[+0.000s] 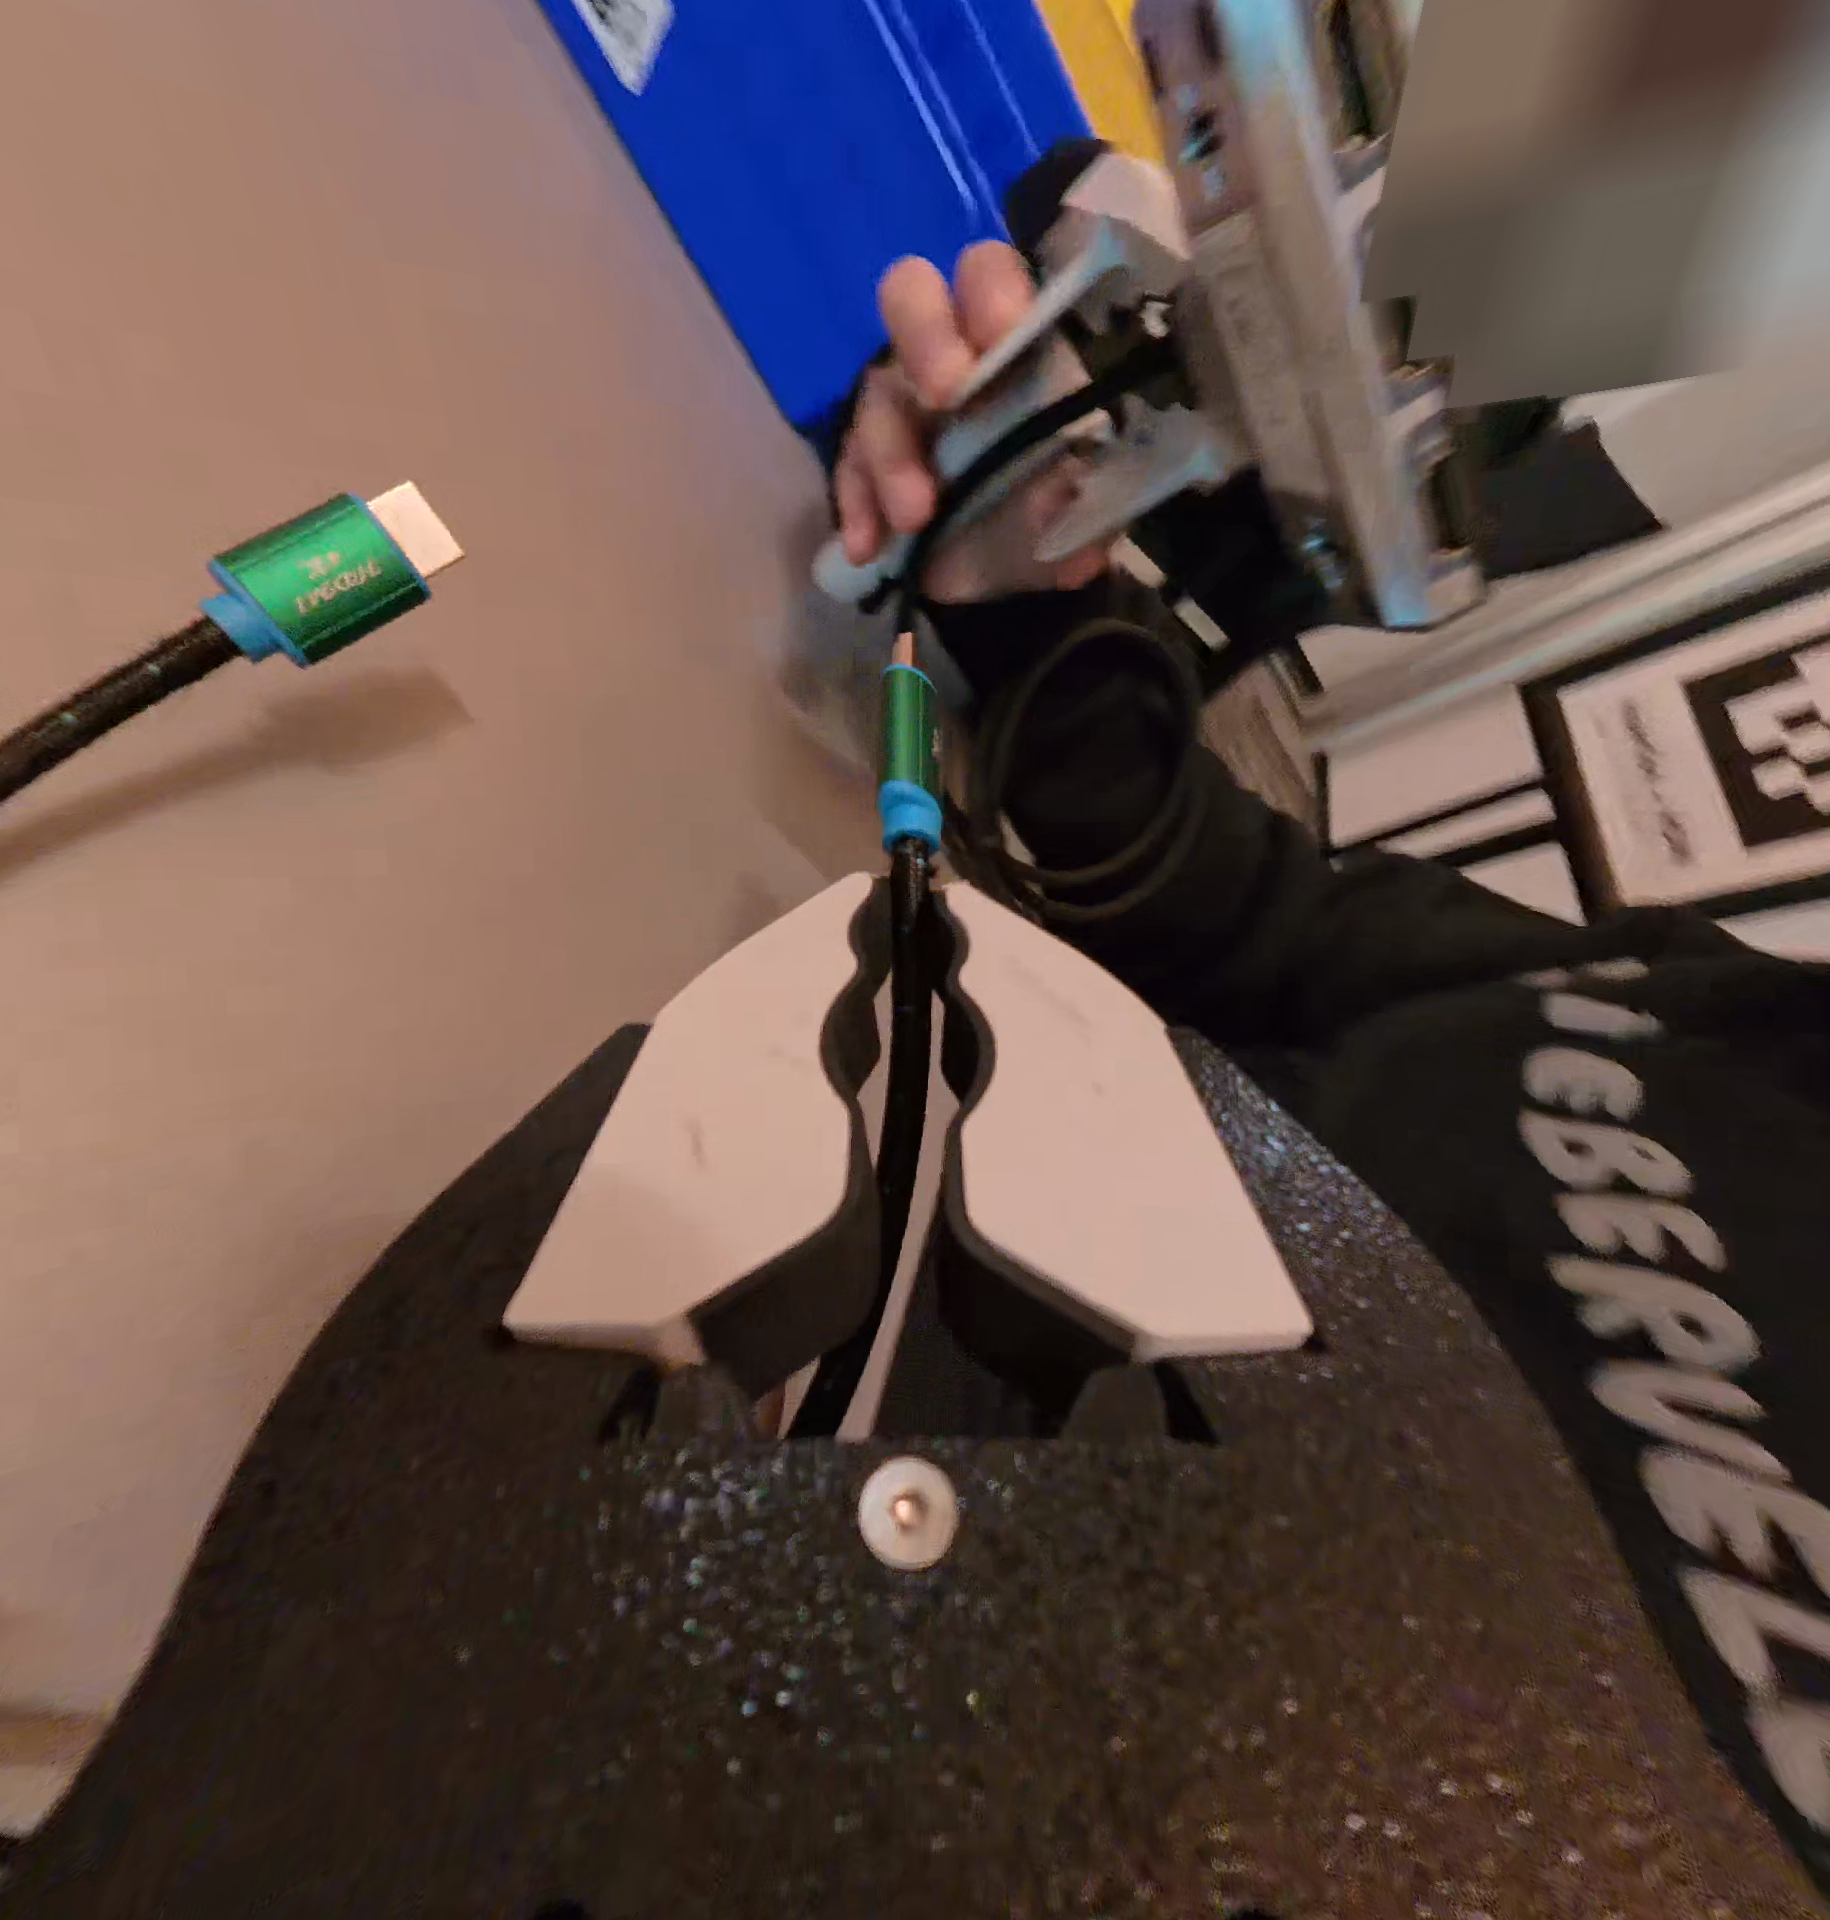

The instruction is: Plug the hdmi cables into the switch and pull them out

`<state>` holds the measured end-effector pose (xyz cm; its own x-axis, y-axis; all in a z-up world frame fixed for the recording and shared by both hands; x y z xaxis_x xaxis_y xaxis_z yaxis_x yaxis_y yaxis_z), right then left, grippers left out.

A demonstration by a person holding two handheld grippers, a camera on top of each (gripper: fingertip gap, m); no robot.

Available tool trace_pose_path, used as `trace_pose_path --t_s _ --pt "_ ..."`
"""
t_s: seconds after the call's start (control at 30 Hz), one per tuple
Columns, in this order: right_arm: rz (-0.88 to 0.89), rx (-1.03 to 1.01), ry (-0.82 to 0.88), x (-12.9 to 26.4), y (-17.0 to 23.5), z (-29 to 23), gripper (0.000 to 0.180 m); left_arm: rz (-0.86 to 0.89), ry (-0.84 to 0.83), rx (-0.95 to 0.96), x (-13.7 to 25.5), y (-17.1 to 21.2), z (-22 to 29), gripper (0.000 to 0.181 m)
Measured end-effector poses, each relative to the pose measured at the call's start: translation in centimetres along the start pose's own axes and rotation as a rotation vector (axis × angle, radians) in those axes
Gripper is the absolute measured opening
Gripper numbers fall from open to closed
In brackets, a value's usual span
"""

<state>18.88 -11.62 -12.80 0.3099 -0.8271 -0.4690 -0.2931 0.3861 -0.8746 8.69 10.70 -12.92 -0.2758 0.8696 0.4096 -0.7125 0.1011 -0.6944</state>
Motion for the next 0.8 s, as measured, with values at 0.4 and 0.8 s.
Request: trace_pose_path --t_s 0.4,0.8 --pt "-0.168 0.016 -0.118 -1.1 1.6 -0.9 0.023 -0.411 0.3 0.044 4.7 -6.7 1.3 0.007" --pt "-0.2 0.02 -0.094 -0.9 1.8 -0.7 0.022 -0.551 0.246 0.055 4.0 -8.5 0.0 0.007"
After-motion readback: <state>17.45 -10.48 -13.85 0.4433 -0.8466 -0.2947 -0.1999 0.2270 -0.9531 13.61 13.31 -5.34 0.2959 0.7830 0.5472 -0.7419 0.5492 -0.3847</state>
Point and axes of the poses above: each gripper's, where its closed fingertips meet, x back along the fingers, y out of its underside, z = x × y across the jaws, the point moved 8 cm from there along x, back along the fingers, and after that the axes turned 11 degrees about -x, right-handed, at the moved point
